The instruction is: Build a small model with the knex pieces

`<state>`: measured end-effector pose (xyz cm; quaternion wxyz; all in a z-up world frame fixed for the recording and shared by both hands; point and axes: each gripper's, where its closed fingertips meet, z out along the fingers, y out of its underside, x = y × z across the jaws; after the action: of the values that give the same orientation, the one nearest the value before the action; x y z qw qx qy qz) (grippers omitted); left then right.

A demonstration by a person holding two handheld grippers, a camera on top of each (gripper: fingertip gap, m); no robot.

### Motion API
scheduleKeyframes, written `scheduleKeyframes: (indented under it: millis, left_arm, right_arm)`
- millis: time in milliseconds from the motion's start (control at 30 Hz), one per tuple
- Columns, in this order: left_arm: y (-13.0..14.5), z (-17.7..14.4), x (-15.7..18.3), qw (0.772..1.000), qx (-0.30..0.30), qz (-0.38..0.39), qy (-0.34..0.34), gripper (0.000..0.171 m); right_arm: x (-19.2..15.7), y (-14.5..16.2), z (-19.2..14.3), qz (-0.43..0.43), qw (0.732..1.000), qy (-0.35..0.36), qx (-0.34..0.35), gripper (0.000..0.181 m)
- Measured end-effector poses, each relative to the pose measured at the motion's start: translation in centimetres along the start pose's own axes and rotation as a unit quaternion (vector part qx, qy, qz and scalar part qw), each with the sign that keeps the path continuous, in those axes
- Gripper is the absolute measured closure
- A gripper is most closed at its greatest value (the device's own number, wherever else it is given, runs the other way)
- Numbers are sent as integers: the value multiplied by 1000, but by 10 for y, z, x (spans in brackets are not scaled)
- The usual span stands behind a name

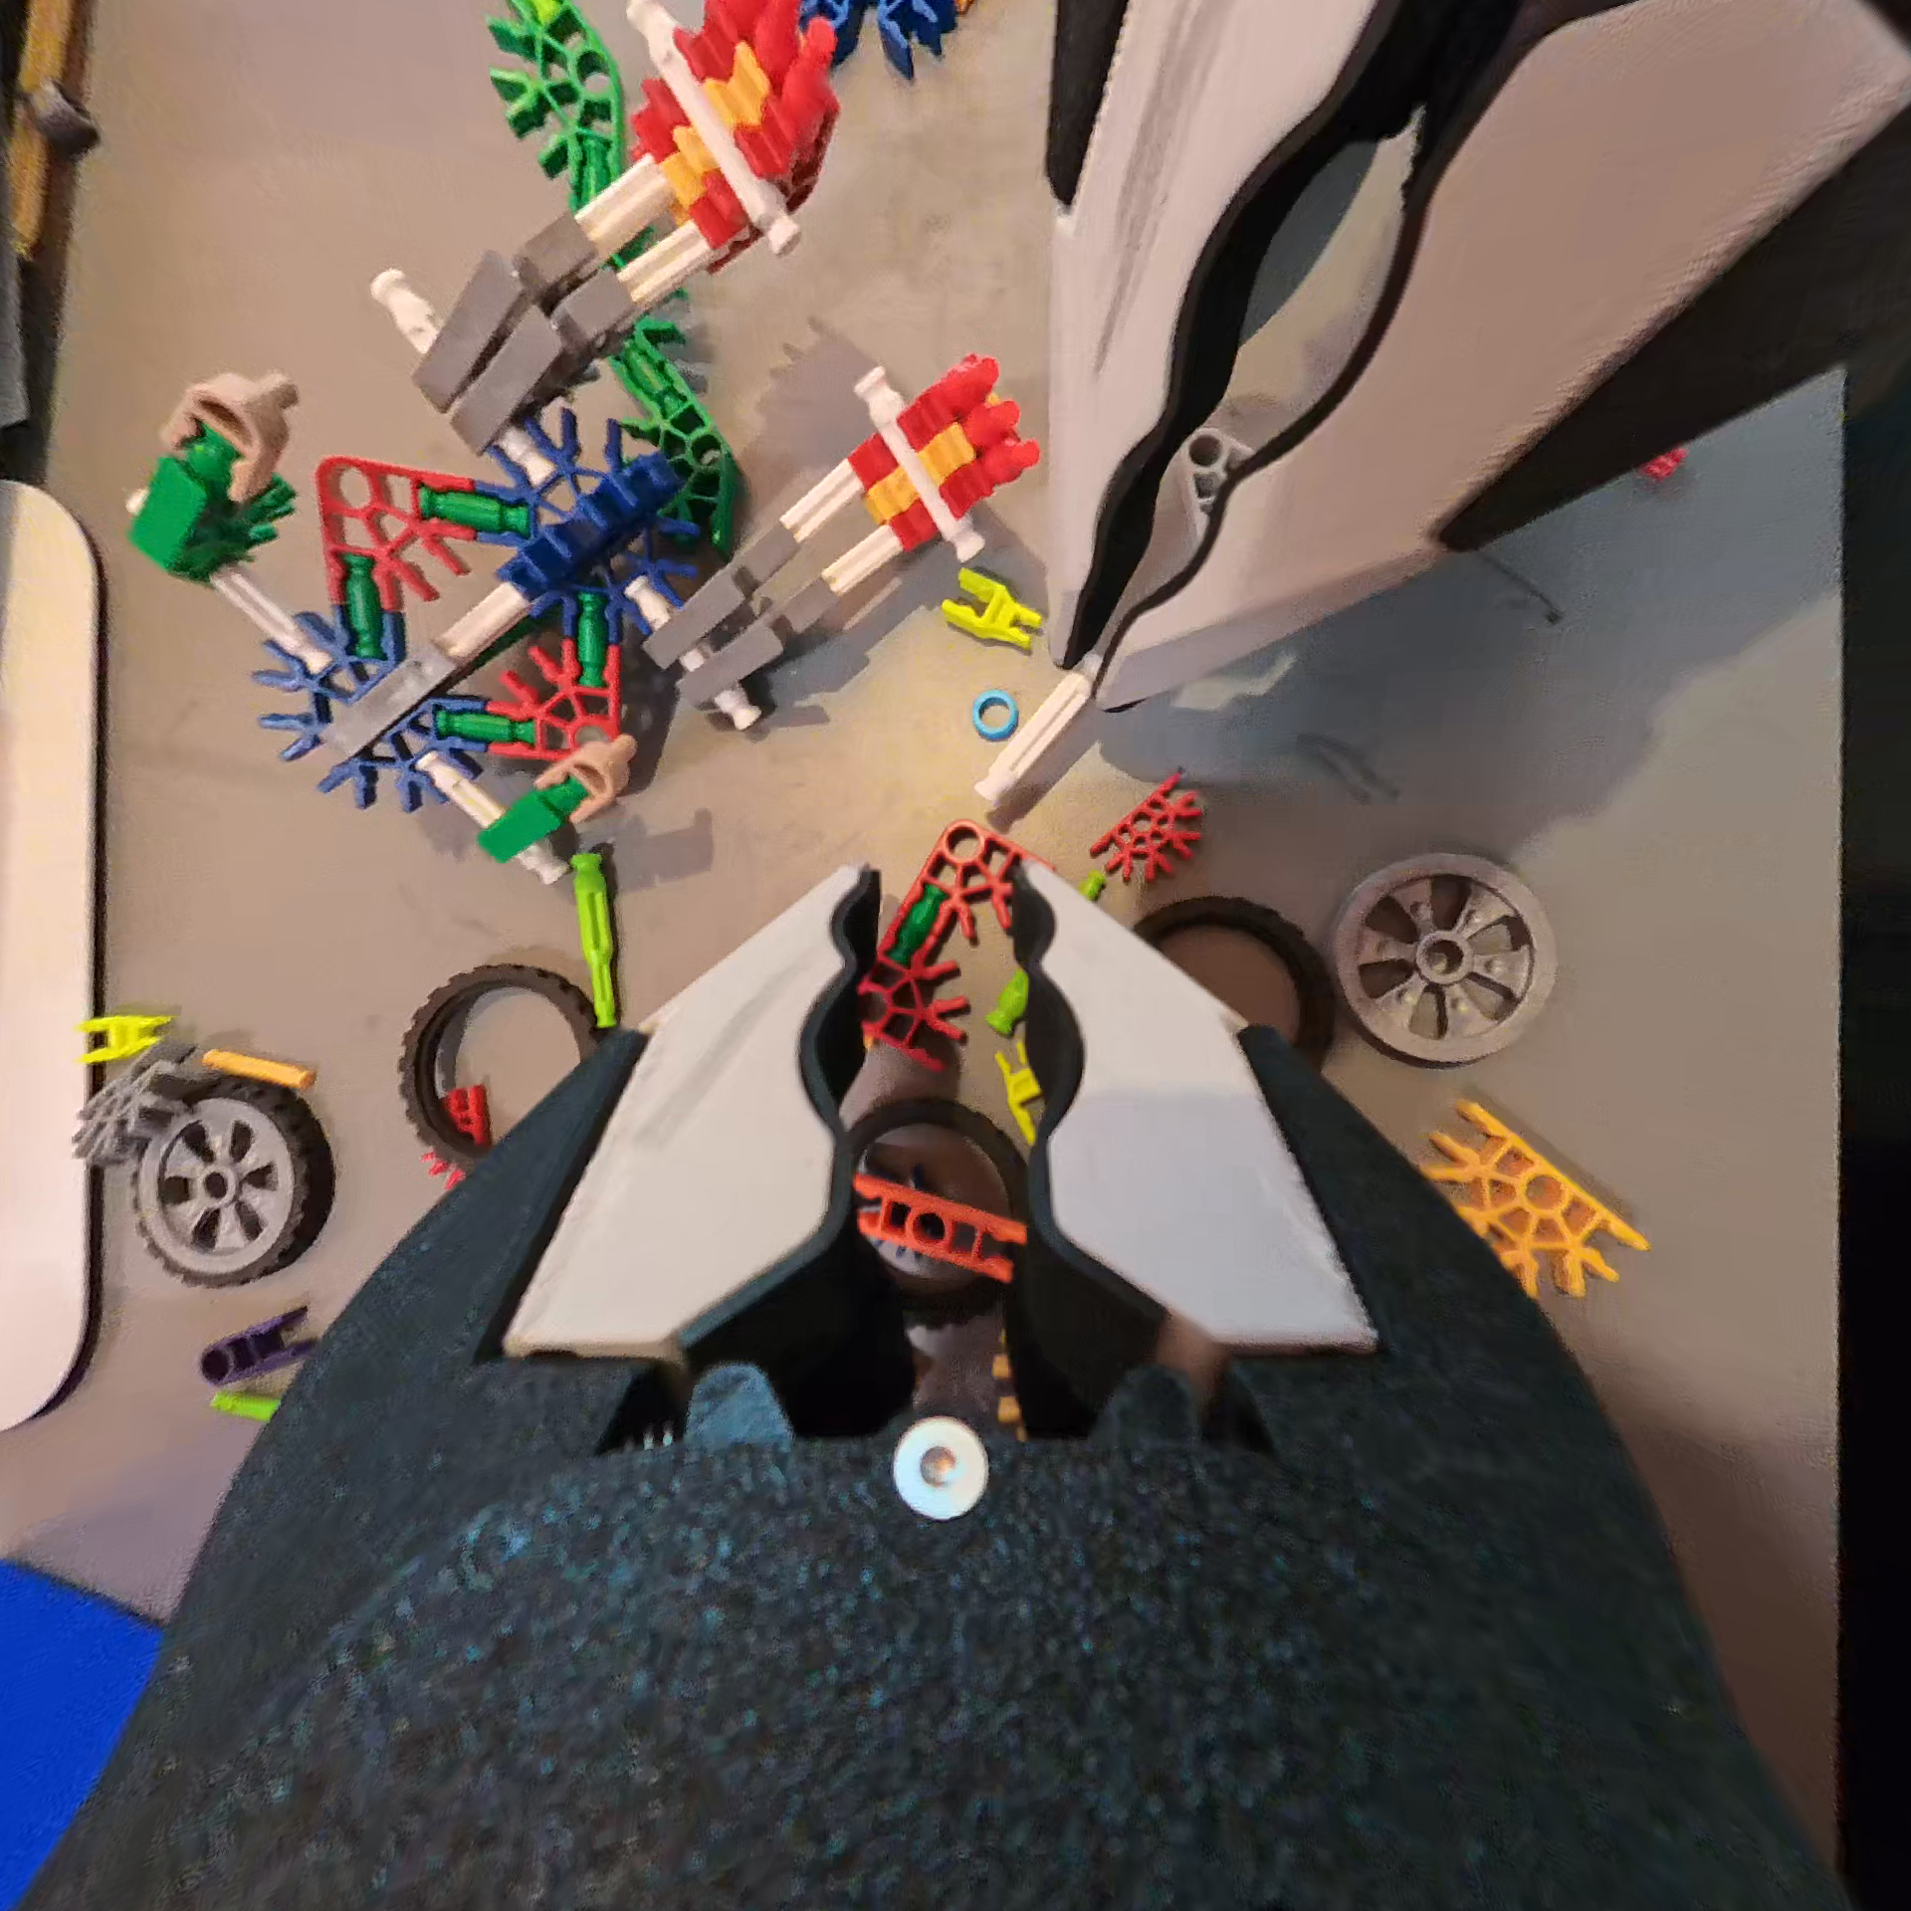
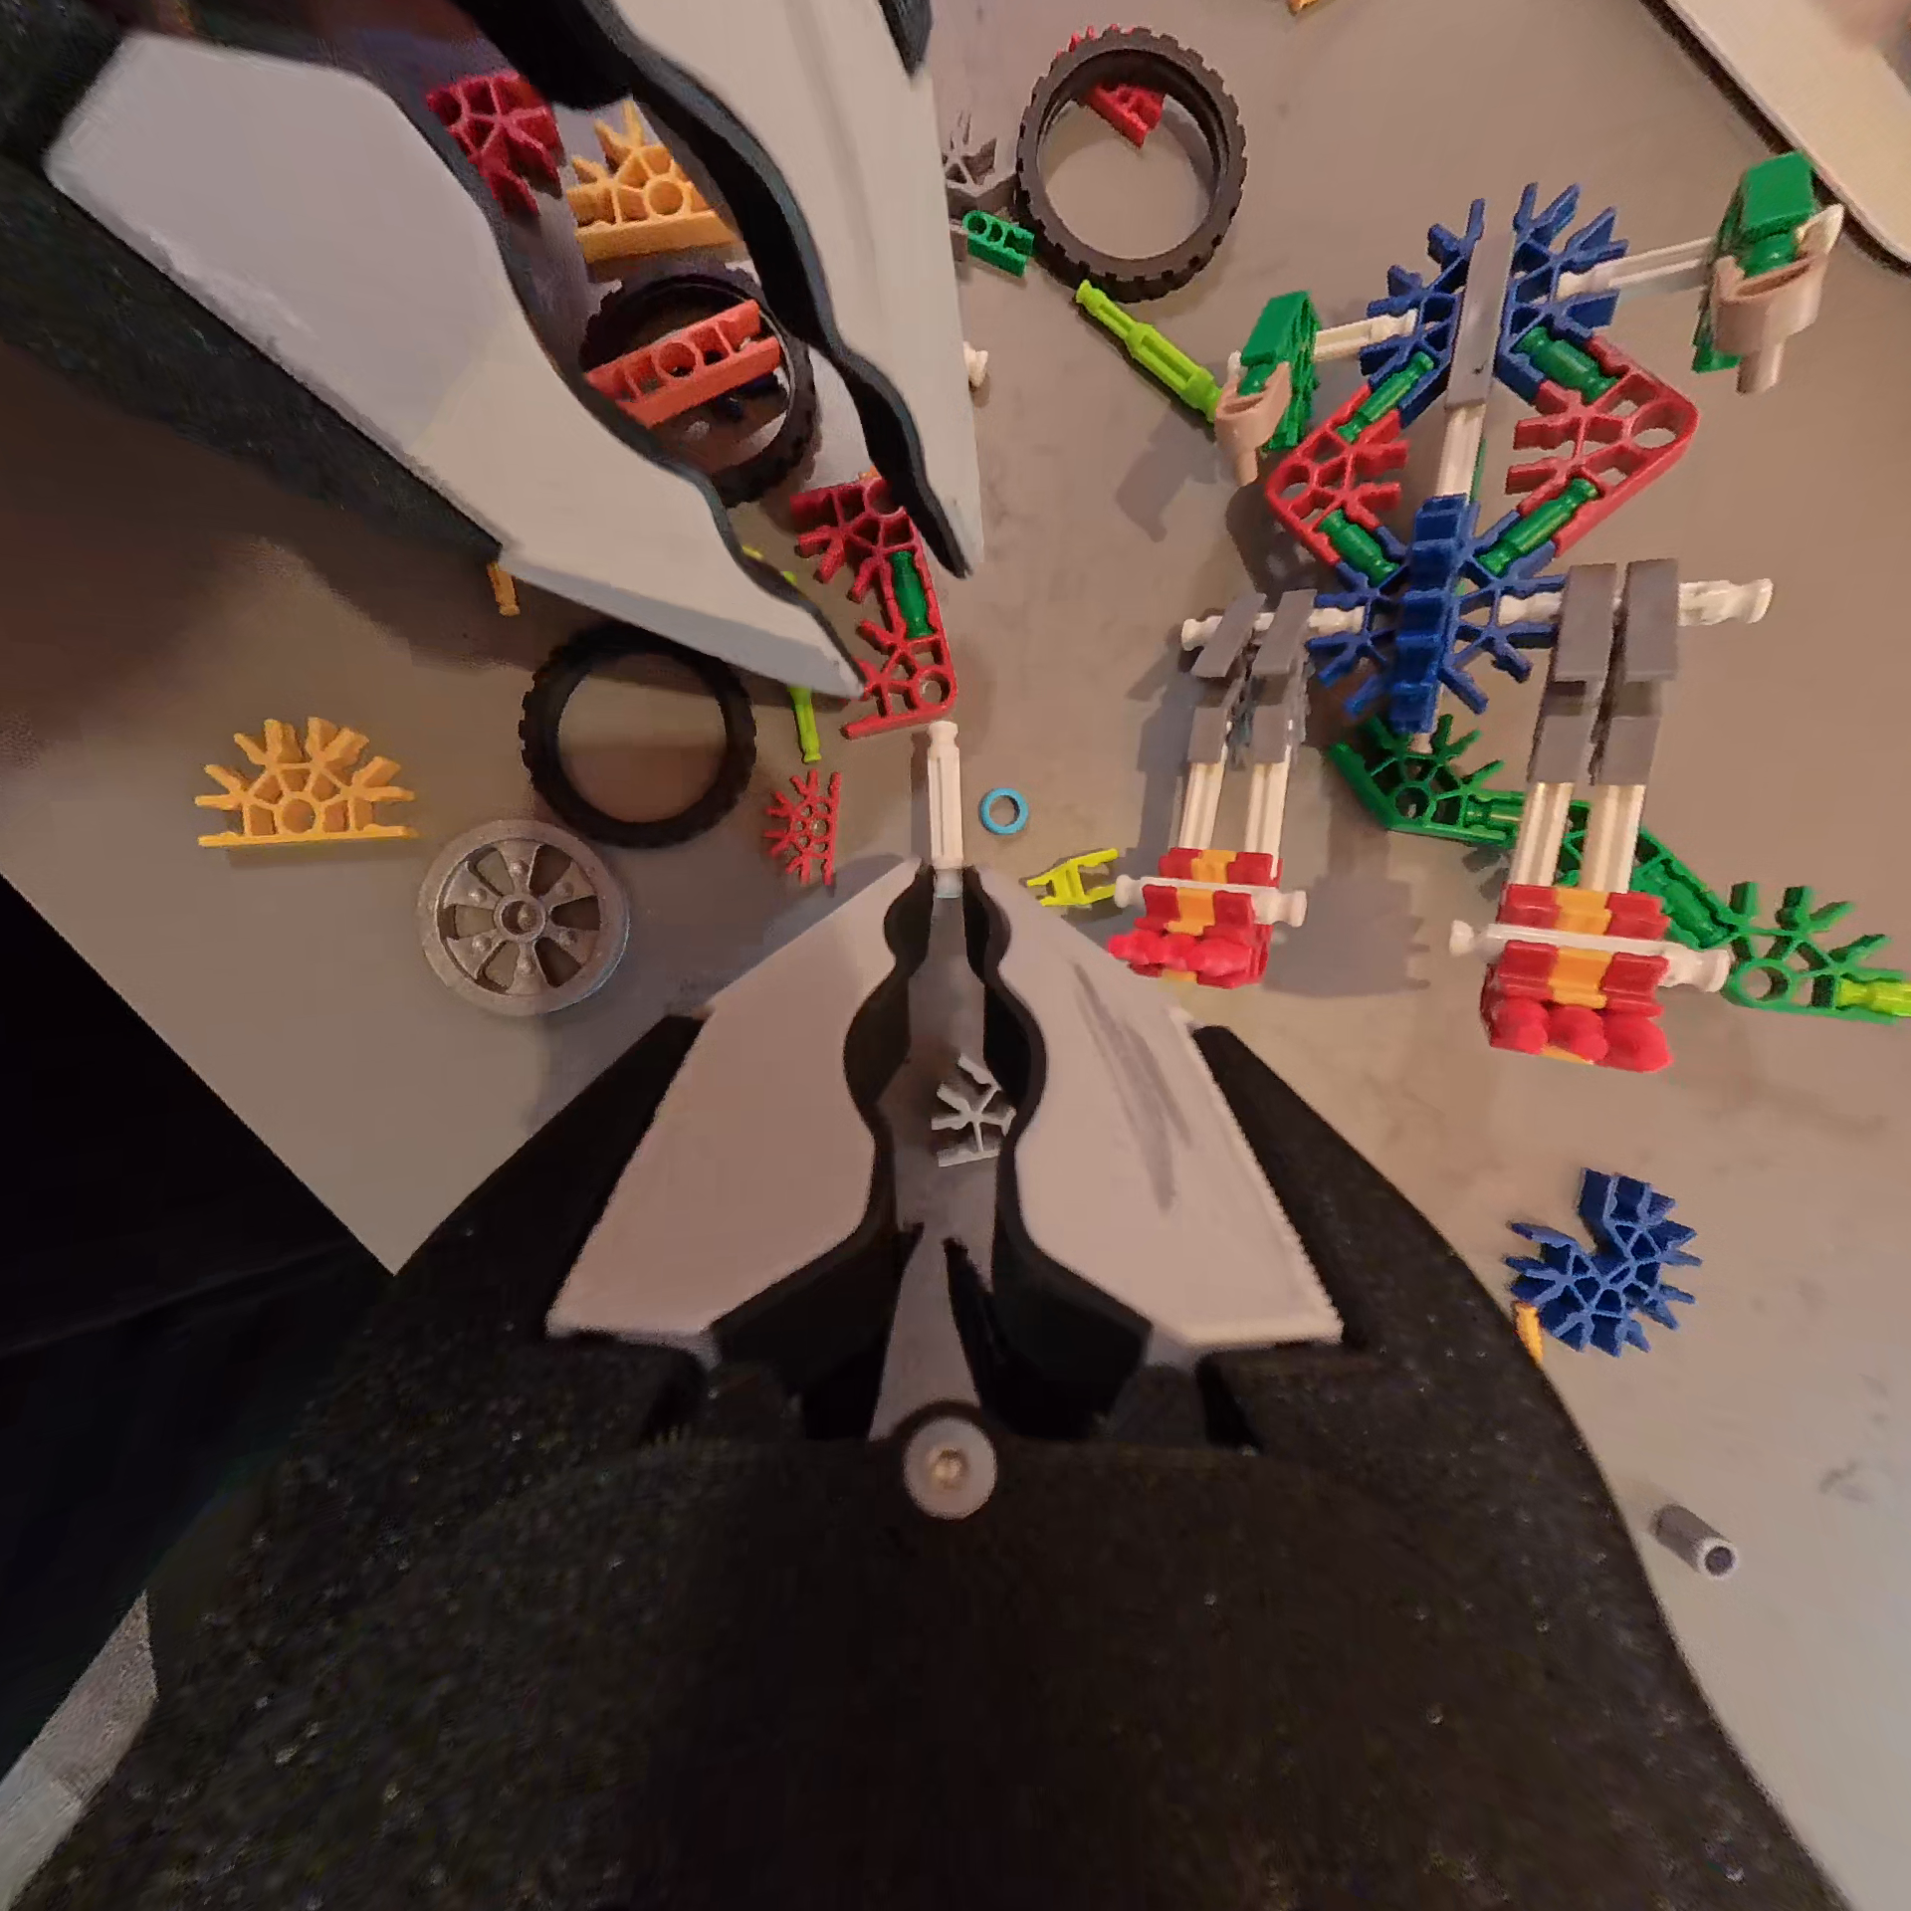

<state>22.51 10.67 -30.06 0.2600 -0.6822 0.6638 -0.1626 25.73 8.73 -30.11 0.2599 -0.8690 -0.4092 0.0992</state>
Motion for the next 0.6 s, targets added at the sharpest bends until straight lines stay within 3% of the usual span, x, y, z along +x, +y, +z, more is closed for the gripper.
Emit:
scheduleKeyframes:
  millis: [67,433,500,600]
  left_arm:
    - [4,7,4,1000,-21,-3,19,148]
    - [3,7,6,996,21,-78,40,153]
    - [3,3,5,995,34,-86,34,170]
    - [0,-3,7,991,61,-114,47,169]
  right_arm:
    - [1,-1,-1,6,1000,-3,6,176]
    - [2,-1,-6,42,998,-29,42,176]
    - [0,-2,-8,43,997,-34,47,176]
    - [-2,-4,-9,45,997,-41,53,176]
